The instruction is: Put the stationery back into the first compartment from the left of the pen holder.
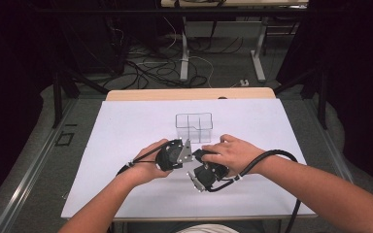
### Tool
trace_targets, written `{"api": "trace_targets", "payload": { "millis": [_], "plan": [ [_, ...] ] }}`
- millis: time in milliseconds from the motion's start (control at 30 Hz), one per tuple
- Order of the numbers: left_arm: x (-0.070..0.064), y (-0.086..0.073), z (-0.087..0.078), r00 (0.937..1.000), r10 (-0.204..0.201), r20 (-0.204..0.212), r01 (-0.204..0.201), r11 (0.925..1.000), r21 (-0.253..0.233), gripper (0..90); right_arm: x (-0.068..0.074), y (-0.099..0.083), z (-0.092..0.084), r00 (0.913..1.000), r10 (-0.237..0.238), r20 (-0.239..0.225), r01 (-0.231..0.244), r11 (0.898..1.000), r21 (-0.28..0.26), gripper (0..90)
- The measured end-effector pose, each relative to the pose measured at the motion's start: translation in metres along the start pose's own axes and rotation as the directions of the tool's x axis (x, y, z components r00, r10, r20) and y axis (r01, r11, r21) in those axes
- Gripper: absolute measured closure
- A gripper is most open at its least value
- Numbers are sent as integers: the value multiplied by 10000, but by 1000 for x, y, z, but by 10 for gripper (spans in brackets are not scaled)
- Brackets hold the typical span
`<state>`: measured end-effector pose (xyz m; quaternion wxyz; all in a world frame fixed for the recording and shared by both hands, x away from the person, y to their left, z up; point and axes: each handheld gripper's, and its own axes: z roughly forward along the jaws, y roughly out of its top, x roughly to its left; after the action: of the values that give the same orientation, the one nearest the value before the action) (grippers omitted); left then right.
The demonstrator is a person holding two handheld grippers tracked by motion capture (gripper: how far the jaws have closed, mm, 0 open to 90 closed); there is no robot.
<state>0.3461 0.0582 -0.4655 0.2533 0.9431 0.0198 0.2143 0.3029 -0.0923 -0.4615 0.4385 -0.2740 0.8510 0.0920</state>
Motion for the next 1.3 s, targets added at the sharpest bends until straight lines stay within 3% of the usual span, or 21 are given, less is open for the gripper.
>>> {"api": "trace_targets", "payload": {
  "millis": [33,100,333,400,433,533,567,667,733,800,900,933,967,1000,1067,1133,1167,1200,1233,1267,1300],
  "plan": [
    [0,0,0,9999,-73,-151,73,10000,-1,794,-2,0,1,9998,-173,54,173,9998,-119,777],
    [1,-2,1,9995,-215,-230,216,9998,21,794,-2,0,0,9997,242,81,-243,9997,63,740],
    [12,-8,1,9945,-980,-379,987,9950,180,794,-8,-5,-6,9980,553,299,-554,9985,20,626],
    [16,-10,0,9903,-1317,-449,1323,9912,100,794,-9,-7,-6,9972,707,258,-709,9975,64,609],
    [18,-11,-1,9867,-1545,-502,1552,9878,97,794,-10,-8,-6,9959,776,455,-774,9970,-49,601],
    [26,-15,-4,9713,-2246,-776,2225,9743,-350,794,-14,-11,-6,9937,1072,325,-1074,9942,32,582],
    [28,-17,-4,9626,-2613,-720,2563,9639,-722,794,-14,-12,-5,9904,1308,454,-1305,9914,-91,582],
    [36,-21,-8,9370,-3417,-727,3330,9365,-1103,794,-18,-17,-4,9818,1867,358,-1860,9823,-221,556],
    [41,-23,-11,9229,-3766,-807,3643,9216,-1338,794,-19,-20,-3,9726,2304,317,-2294,9727,-341,534],
    [44,-25,-12,9080,-4099,-869,3921,9043,-1687,794,-22,-23,-3,9662,2542,437,-2519,9664,-522,455],
    [51,-27,-16,8882,-4545,-682,4331,8774,-2061,794,-24,-28,-4,9451,3237,442,-3218,9458,-437,458],
    [53,-27,-16,8770,-4755,-696,4504,8638,-2258,794,-24,-30,-4,9375,3453,444,-3432,9380,-485,458],
    [55,-28,-17,8699,-4890,-651,4617,8535,-2415,794,-25,-31,-4,9306,3641,381,-3624,9309,-452,453],
    [57,-29,-18,8586,-5086,-638,4790,8404,-2537,794,-25,-33,-5,9201,3906,295,-3892,9201,-442,431],
    [62,-30,-21,8436,-5343,-539,5042,8226,-2628,794,-24,-36,-5,8891,4573,206,-4559,8886,-499,394],
    [66,-30,-21,8237,-5650,-488,5316,7992,-2806,794,-24,-39,-5,8750,4840,126,-4832,8745,-432,371],
    [68,-31,-20,8149,-5770,-539,5381,7879,-2993,794,-24,-40,-6,8631,5050,78,-5043,8625,-428,356],
    [70,-31,-21,7962,-6043,-296,5705,7662,-2958,794,-23,-41,-4,8429,5380,-2,-5371,8415,-579,336],
    [72,-32,-20,7815,-6234,-261,5856,7473,-3141,793,-23,-43,-5,8262,5633,-75,-5631,8254,-413,310],
    [74,-32,-19,7726,-6343,-277,5927,7362,-3266,793,-24,-46,-5,8166,5769,-207,-5772,8159,-328,286],
    [76,-32,-19,7681,-6397,-264,5981,7316,-3272,793,-23,-48,-4,7986,6012,-290,-6018,7979,-328,268]
  ]
}}
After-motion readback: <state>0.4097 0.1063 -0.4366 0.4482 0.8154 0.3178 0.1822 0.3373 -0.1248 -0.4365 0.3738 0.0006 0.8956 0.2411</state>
